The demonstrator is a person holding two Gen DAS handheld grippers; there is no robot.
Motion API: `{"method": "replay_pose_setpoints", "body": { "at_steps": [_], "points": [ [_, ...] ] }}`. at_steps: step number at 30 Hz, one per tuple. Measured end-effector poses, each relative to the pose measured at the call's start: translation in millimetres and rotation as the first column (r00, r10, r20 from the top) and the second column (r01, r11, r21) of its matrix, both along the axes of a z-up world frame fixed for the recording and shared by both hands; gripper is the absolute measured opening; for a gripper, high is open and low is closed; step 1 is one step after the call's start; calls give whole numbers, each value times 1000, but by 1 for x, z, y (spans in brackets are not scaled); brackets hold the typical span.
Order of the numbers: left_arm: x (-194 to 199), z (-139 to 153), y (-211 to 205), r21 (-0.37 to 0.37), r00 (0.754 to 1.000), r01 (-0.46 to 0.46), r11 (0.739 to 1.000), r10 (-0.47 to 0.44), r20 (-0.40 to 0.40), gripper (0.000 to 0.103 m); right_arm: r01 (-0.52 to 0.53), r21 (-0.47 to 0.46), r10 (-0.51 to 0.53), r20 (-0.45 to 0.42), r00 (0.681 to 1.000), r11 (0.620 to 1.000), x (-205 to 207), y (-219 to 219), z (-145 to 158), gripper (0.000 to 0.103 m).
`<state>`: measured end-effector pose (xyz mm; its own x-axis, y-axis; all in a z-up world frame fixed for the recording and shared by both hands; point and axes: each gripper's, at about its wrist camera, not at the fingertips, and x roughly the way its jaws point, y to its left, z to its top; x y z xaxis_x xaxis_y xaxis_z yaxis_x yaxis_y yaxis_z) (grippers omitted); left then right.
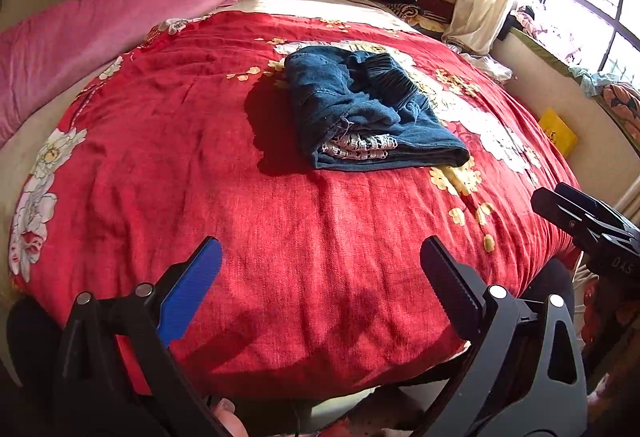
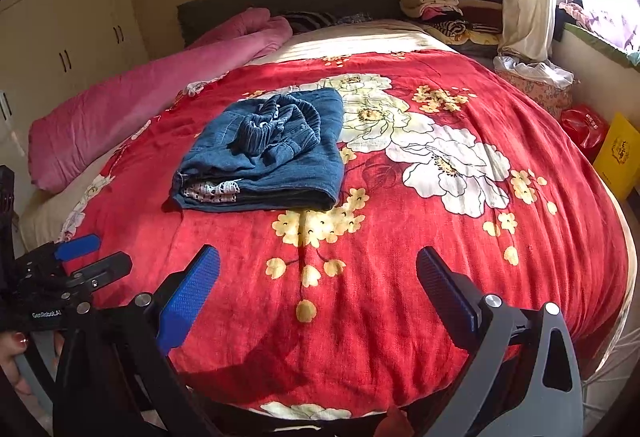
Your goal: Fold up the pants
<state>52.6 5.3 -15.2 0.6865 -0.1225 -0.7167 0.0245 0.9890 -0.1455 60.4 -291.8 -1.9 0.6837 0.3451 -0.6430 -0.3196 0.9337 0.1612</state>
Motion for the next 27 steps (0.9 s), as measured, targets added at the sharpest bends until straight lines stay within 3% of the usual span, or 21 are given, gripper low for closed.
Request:
{"method": "replay_pose_setpoints", "body": {
  "at_steps": [27],
  "points": [
    [-1, 3, 1, 12, 1000, -25, 1000, 25, 4, 93, 23, 4, -23, 2, 1000, 1000, 0, -7, 3, 98]
  ]
}}
